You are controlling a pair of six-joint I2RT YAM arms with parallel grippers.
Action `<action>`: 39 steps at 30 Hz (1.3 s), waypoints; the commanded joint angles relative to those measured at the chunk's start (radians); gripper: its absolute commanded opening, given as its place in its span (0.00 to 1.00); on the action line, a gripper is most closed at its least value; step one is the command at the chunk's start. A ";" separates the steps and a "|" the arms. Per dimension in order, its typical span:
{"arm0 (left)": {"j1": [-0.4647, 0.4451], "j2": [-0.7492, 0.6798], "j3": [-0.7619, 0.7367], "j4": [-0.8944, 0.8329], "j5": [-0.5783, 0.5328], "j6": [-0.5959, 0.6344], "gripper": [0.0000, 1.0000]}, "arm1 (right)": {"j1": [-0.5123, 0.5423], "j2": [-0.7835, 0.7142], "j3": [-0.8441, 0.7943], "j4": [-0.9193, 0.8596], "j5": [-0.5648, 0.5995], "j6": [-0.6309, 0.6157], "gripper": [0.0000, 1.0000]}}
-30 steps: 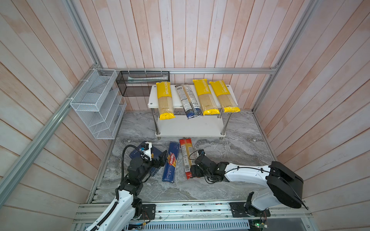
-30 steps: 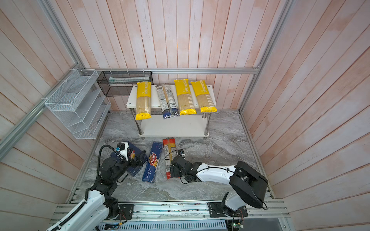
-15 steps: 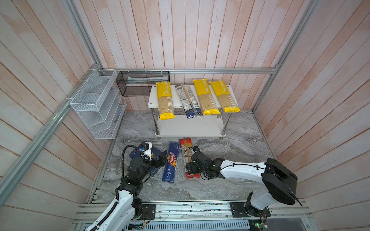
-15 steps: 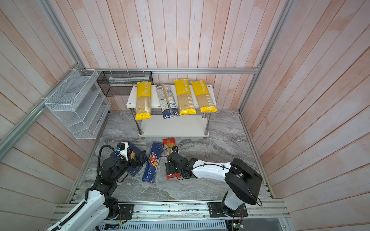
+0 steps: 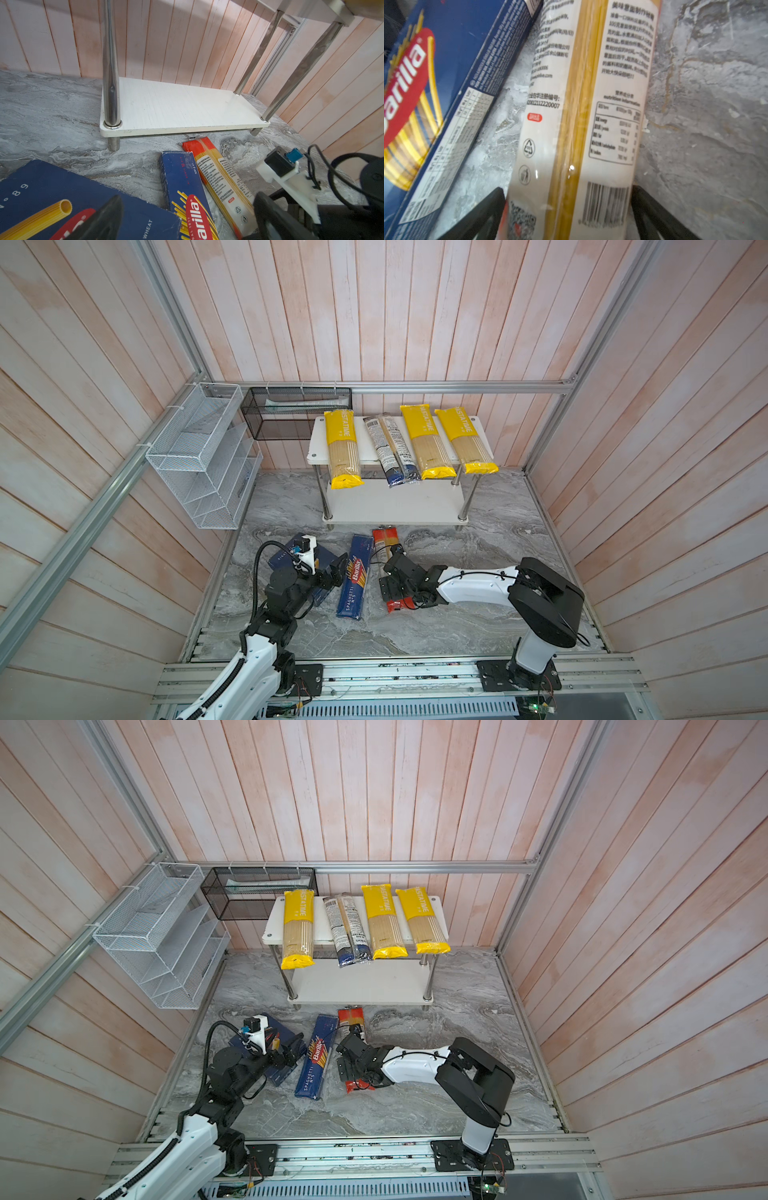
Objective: Place and organize the pasta boxes and bags onto the shelf
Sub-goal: 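Lower the right gripper onto the red-and-clear spaghetti pack and close, then lift the red spaghetti pack upright with the right gripper toward the shelf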
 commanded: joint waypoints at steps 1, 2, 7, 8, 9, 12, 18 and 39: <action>-0.004 0.001 -0.015 0.024 0.010 0.005 1.00 | -0.005 0.035 0.014 0.009 0.001 0.001 0.96; -0.005 0.001 -0.016 0.024 0.010 0.005 1.00 | -0.008 0.039 0.013 0.010 0.003 0.005 0.96; -0.005 0.000 -0.017 0.024 0.008 0.003 1.00 | -0.029 0.065 0.015 0.014 0.008 0.014 0.96; -0.005 0.000 -0.017 0.023 0.007 0.003 1.00 | -0.030 0.070 0.018 0.013 0.012 0.013 0.96; -0.004 -0.001 -0.017 0.024 0.006 0.002 1.00 | -0.031 0.077 0.021 0.013 0.014 0.011 0.96; -0.004 -0.001 -0.016 0.024 0.006 0.003 1.00 | -0.032 0.100 0.031 0.002 0.019 0.010 0.95; -0.005 -0.001 -0.017 0.023 0.004 0.001 1.00 | -0.030 0.095 -0.012 0.042 -0.007 0.024 0.88; -0.005 0.011 -0.014 0.022 -0.003 -0.003 1.00 | -0.021 0.005 -0.087 0.098 -0.037 0.057 0.50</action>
